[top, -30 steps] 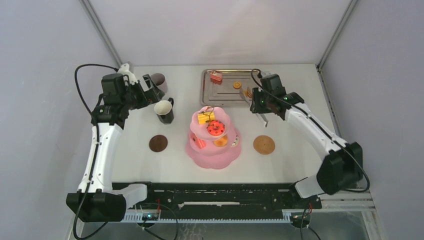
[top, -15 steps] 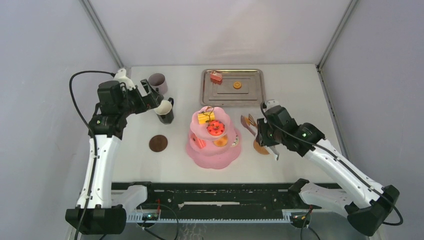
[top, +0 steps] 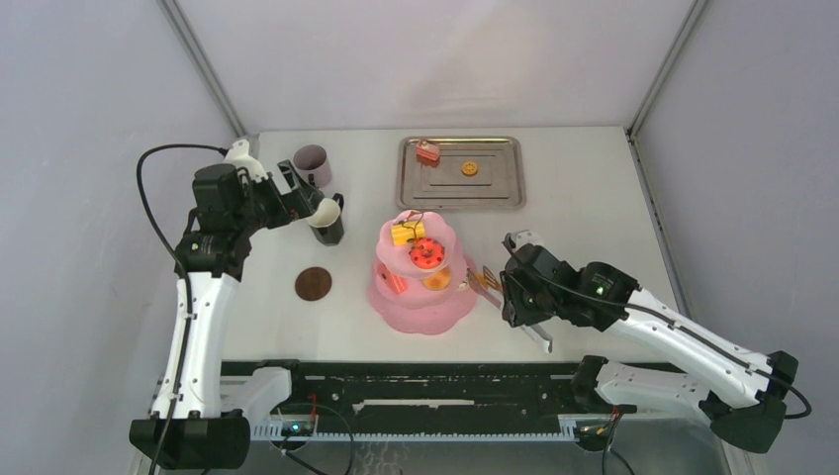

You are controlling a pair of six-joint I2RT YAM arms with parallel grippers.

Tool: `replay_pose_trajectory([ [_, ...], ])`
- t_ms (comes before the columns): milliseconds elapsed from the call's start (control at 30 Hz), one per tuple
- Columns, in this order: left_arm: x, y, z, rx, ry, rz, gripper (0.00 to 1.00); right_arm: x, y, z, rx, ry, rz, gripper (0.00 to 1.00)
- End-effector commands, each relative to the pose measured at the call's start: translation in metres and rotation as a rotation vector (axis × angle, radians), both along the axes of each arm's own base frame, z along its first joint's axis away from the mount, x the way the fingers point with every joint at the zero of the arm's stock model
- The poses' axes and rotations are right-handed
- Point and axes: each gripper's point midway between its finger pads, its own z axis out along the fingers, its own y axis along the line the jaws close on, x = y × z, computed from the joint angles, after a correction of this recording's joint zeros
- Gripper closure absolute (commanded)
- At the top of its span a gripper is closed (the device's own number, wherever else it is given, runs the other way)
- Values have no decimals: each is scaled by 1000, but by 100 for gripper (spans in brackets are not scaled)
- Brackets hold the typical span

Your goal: Serve the afternoon tea

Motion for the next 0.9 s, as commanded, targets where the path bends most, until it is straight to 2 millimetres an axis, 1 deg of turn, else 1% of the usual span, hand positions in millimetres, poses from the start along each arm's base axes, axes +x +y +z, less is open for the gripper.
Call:
replay_pose_trajectory([
  [0, 3, -3, 6, -1, -47, -18, 0, -9, 9, 5, 37, 0, 10, 74],
  [200, 6, -2, 6, 4, -48, -17, 0, -25, 23, 6, 66, 29, 113, 74],
  [367, 8, -3, 7, 4, -46, -21, 0, -32, 38, 4, 90, 52, 173, 74],
  [467, 9, -2, 6, 9, -45, -21, 0, -32, 48, 2, 103, 64, 193, 74],
  [600, 9, -2, 3, 10, -37, -20, 0, -27, 61, -2, 106, 54, 208, 73],
  [733, 8, 1, 2, 23, -33, -11, 0, -22, 75, -13, 117, 59, 215, 72],
  [800, 7, 4, 2, 42, -32, 2, 0, -22, 79, -21, 114, 67, 210, 69],
  [867, 6, 7, 2, 53, -32, 11, 0, -20, 82, -29, 108, 68, 204, 64],
])
